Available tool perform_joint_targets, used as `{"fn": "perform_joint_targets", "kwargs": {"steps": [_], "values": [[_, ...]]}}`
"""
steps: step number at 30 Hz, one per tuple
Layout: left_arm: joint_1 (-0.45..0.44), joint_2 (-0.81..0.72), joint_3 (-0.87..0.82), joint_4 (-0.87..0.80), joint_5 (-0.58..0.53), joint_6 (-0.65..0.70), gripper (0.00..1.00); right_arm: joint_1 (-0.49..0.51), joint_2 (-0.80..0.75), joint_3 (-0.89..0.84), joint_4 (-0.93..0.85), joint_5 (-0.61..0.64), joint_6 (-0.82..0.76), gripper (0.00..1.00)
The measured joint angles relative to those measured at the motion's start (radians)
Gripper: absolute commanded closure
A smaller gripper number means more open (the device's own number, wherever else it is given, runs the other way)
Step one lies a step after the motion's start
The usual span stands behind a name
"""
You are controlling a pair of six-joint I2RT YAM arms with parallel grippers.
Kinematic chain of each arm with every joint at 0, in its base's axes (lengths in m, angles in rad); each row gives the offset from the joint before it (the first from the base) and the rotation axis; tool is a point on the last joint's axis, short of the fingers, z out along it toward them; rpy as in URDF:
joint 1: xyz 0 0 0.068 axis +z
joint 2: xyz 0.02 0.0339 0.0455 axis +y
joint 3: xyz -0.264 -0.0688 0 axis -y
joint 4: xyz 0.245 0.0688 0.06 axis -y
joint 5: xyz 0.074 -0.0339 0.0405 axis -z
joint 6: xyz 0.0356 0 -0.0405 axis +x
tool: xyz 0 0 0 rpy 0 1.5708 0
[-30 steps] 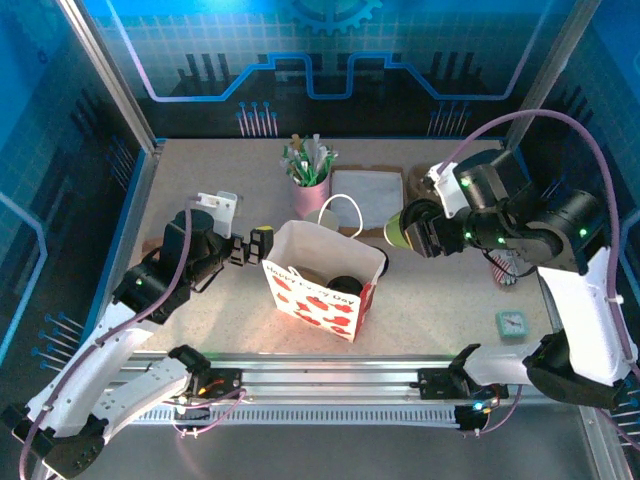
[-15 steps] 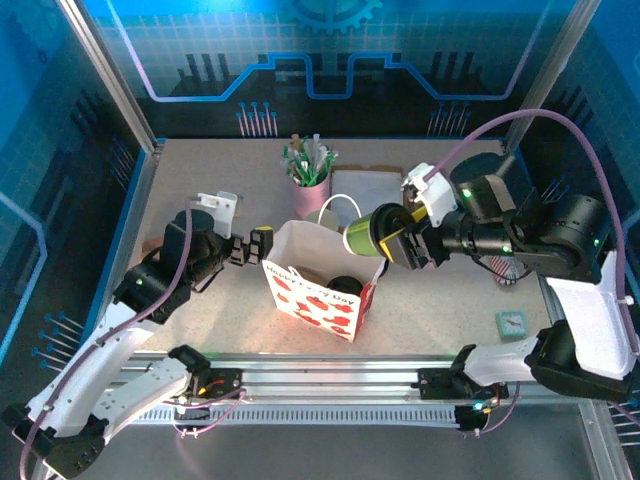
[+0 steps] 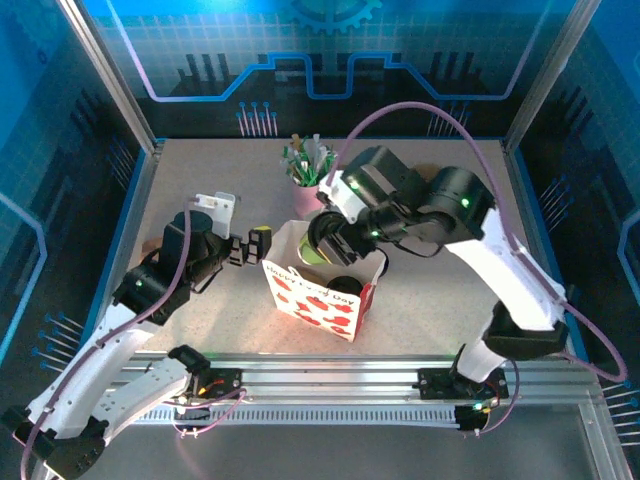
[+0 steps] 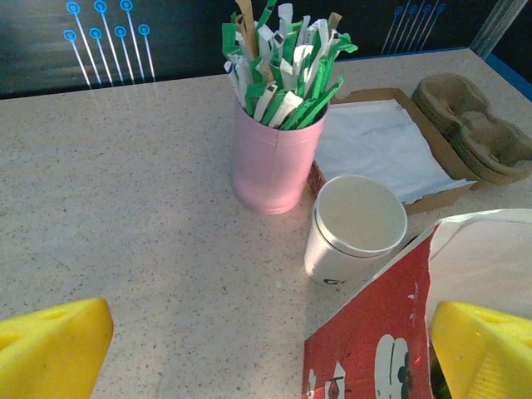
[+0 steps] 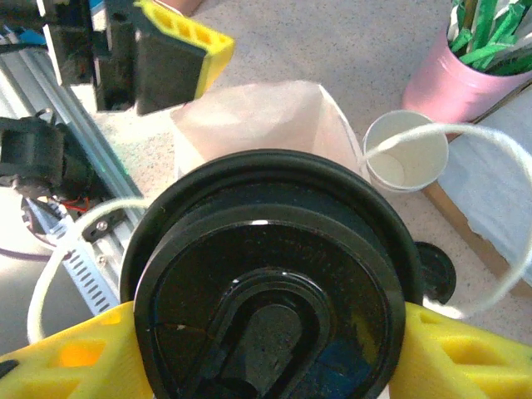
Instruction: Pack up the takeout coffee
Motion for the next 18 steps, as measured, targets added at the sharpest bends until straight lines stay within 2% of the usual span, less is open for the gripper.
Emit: {"fn": "perform_joint_targets", "kwargs": {"steps": [4, 18], "values": [[0.001, -0.015, -0.007, 0.011, -0.015, 0.000, 0.01, 0.000, 0.083, 0.081, -0.031, 0.015, -0.009, 0.42], [0.012, -0.076, -0.032, 0.028, -0.096, -0.001, 0.01, -0.001, 0.183, 0.079, -0.074, 0.023, -0.027, 0.43]]}}
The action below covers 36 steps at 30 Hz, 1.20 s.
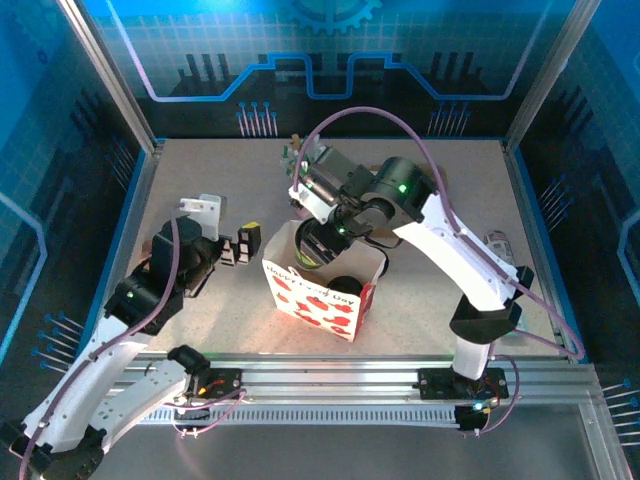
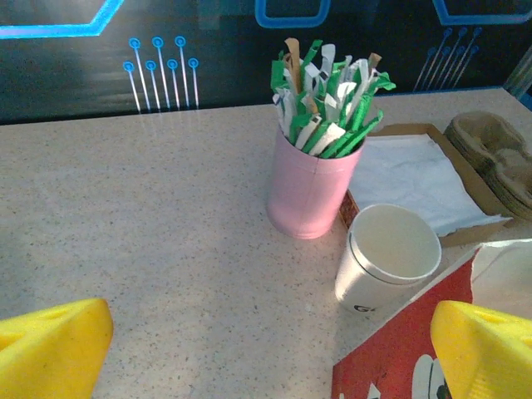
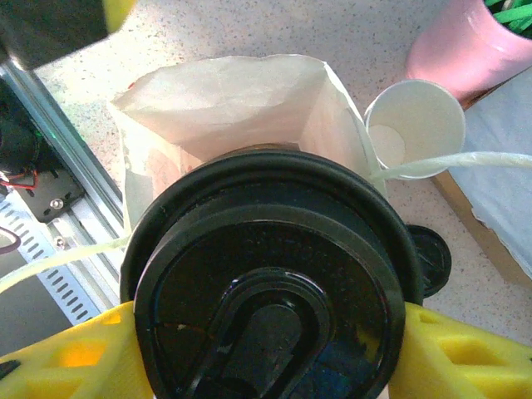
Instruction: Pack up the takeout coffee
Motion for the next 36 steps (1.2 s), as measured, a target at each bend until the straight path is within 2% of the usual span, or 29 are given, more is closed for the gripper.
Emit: {"fn": "perform_joint_targets", "kwargs": {"steps": [14, 36], "values": [[0.003, -0.019, -0.005, 0.008, -0.027, -0.003, 0.01, 0.000, 0.100, -0.047, 0.005, -0.002, -0.018, 0.44], [0.003, -0.018, -0.005, 0.008, -0.027, -0.003, 0.01, 0.000, 0.115, -0.130, 0.024, 0.002, -0.030, 0.46]]}}
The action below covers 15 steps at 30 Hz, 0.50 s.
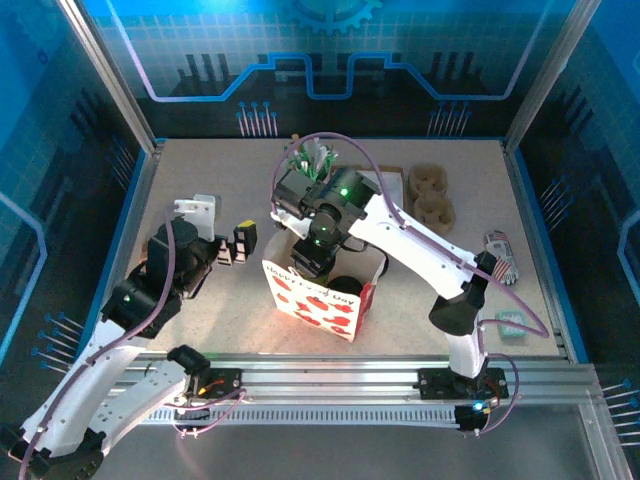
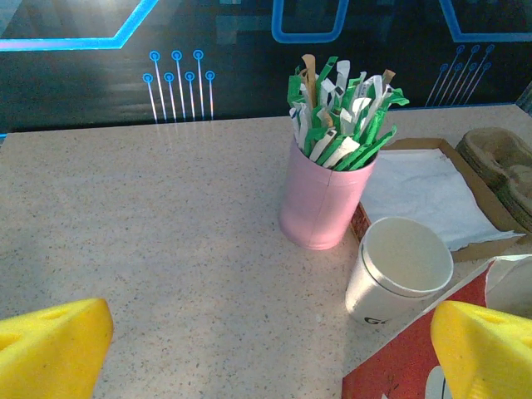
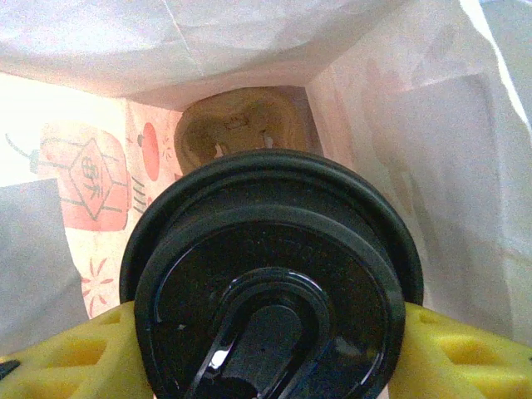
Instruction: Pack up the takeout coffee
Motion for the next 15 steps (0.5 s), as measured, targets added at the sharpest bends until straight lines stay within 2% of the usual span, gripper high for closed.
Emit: {"fn": "perform_joint_targets", "kwargs": {"steps": [15], "values": [[0.000, 0.000, 0.000, 0.000, 0.000, 0.000, 0.01, 0.000, 0.000, -0.048, 0.016, 0.000, -0.003, 0.46]]}}
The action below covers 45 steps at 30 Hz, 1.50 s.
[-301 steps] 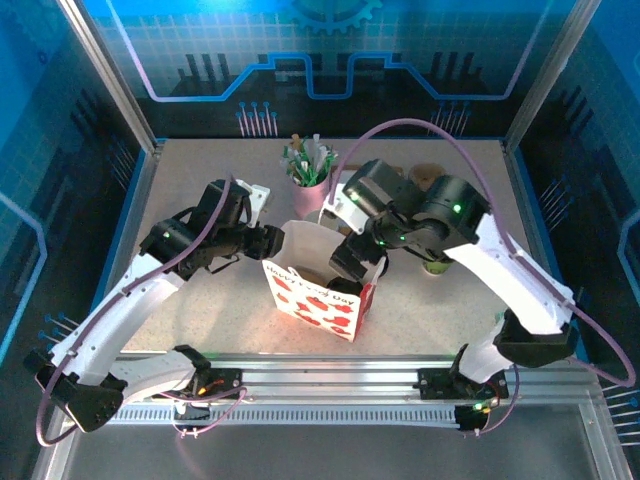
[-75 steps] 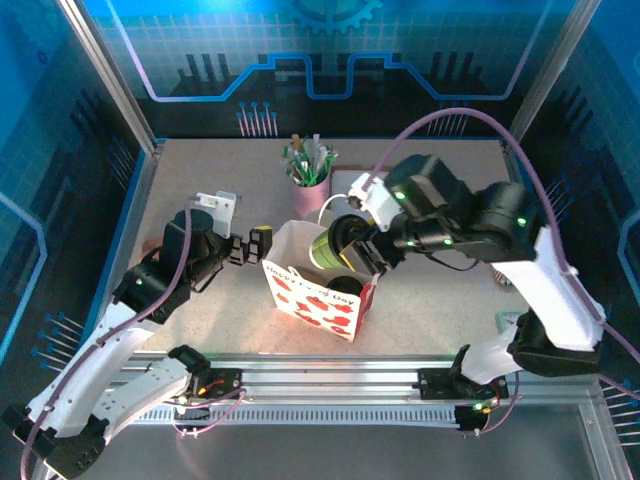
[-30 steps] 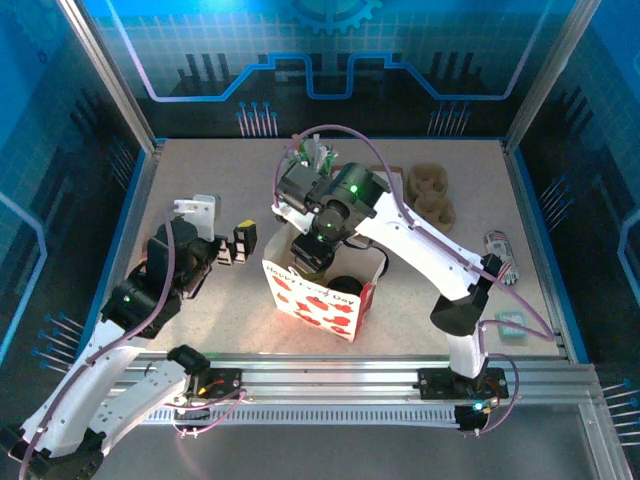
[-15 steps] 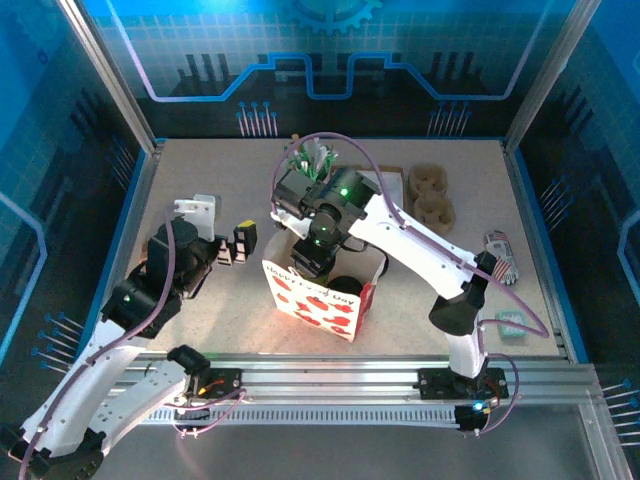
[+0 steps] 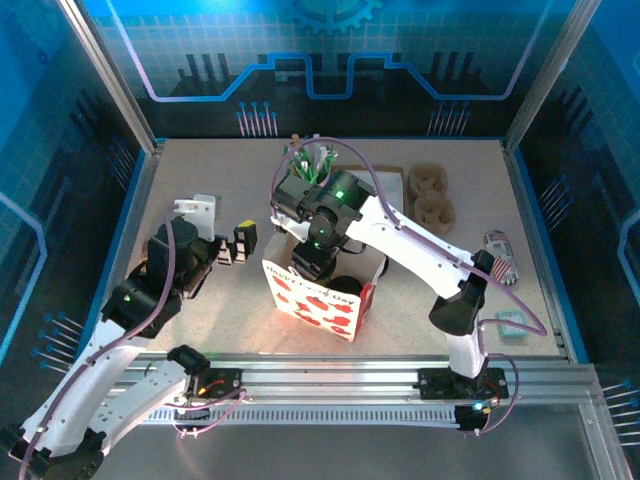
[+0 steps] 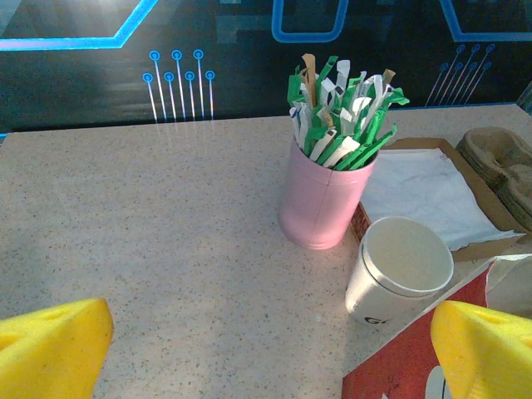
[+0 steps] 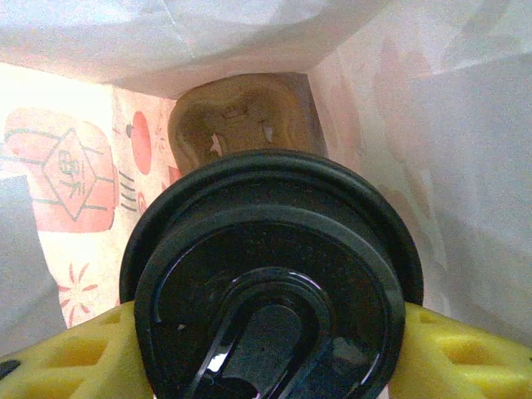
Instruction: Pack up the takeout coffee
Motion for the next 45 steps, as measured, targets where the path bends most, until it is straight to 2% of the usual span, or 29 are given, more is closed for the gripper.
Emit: {"fn": "perform_joint_targets", "kwargs": {"steps": [45], "values": [[0.001, 0.000, 0.000, 0.000, 0.000, 0.000, 0.01, 0.000, 0.000, -0.114, 0.060, -0.001, 0.000, 0.47]]}}
